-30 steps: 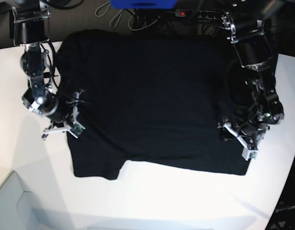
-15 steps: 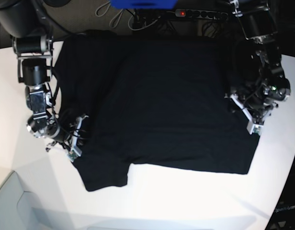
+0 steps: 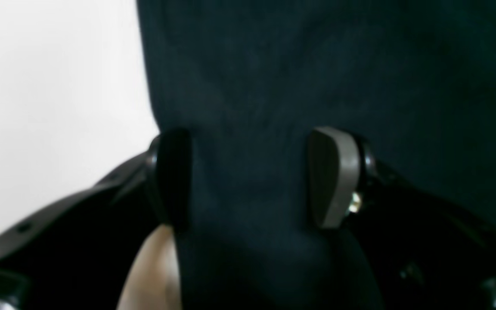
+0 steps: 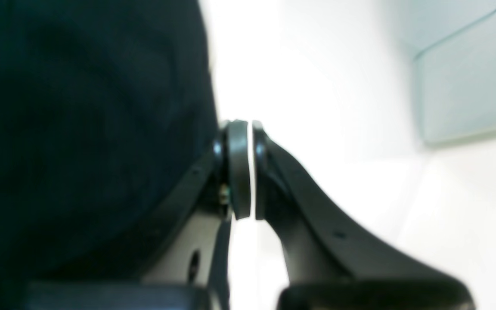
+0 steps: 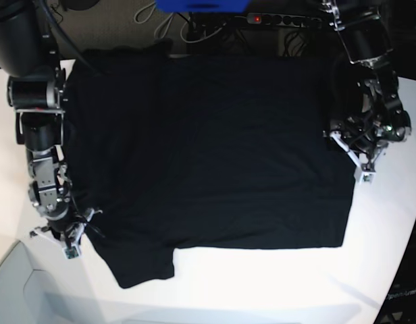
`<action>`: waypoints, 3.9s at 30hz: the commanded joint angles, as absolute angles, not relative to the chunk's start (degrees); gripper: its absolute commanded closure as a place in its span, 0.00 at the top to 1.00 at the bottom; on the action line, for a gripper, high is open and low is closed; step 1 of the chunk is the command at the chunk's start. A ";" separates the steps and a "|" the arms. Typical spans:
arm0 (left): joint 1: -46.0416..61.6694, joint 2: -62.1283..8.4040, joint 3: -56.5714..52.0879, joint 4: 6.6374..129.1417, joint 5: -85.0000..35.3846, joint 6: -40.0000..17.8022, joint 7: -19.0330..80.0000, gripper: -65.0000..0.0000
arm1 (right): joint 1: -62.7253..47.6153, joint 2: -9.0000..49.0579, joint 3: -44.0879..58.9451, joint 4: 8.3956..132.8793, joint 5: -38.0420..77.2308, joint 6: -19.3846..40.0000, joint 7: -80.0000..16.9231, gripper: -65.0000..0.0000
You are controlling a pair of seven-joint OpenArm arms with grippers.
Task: Layout the t-shirt on the table in an organized manner, then fold the t-shirt properly
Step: 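Grasp the shirt sides with both grippers and stretch them apart, then pull the shirt collar edge with both grippers to straighten it, then hold the collar-side corners with both grippers and tug them apart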
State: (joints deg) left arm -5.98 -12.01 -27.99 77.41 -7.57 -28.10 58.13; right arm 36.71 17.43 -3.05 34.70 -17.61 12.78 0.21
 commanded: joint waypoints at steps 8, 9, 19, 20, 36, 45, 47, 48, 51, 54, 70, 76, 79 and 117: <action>-12.35 -12.79 -27.82 65.54 -8.13 -27.91 49.63 0.64 | 19.12 18.68 -2.77 69.05 -17.01 12.26 -7.08 0.00; -12.88 -12.79 -27.82 64.04 -8.13 -27.91 48.66 0.64 | 16.66 18.59 -2.77 73.36 -17.01 12.26 -9.71 0.00; -18.15 -15.08 -18.51 49.71 -8.13 -27.30 37.32 0.64 | -5.58 11.38 -2.77 102.90 -16.75 15.69 -33.36 0.00; -19.21 -15.34 -17.80 48.04 -8.13 -27.30 36.62 0.64 | -7.43 10.59 -2.77 104.57 -16.75 17.89 -34.24 0.00; -23.16 -19.65 -18.77 52.53 -8.66 -27.91 43.30 0.64 | -3.65 8.66 3.03 83.91 -16.75 26.15 -34.07 0.00; -16.48 -19.12 -27.38 71.52 -8.66 -28.00 53.32 0.64 | -2.68 8.48 3.12 86.73 -16.75 26.15 -30.90 0.00; -14.64 -18.51 -28.18 75.38 -8.66 -28.09 55.69 0.64 | -3.12 8.48 3.12 90.68 -16.75 26.15 -30.99 0.00; -13.67 -17.45 -28.79 77.23 -8.66 -28.09 56.92 0.64 | -3.21 8.48 3.12 92.79 -16.75 26.15 -31.43 0.00; -9.89 -15.34 -30.46 83.82 -8.66 -28.09 60.26 0.64 | -4.79 8.48 3.65 99.03 -16.84 26.15 -32.31 0.00; -6.11 -13.67 -30.90 90.86 -8.66 -28.09 62.73 0.64 | -6.55 7.60 5.58 105.19 -16.84 26.15 -34.68 0.00; 9.63 -8.84 -41.98 104.13 -8.66 -28.09 64.22 0.82 | -24.57 1.19 10.77 113.98 -16.75 26.24 -34.42 0.18; 11.74 -8.66 -39.08 104.04 -8.66 -31.25 64.22 0.84 | -26.95 1.19 11.03 113.98 -16.75 26.24 -34.24 0.18; 12.53 -8.66 -38.11 103.96 -8.48 -33.19 64.22 0.84 | -27.74 1.19 11.65 113.98 -16.75 26.24 -34.15 0.18; 11.38 -8.75 -38.11 85.93 -8.57 -33.71 58.59 0.00 | -33.54 -0.75 11.65 113.89 -16.75 26.24 -34.59 0.66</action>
State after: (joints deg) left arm 10.63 -9.17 -38.48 86.65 -10.72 -33.65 54.72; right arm -32.95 -0.80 11.51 112.88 -16.73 26.57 -35.31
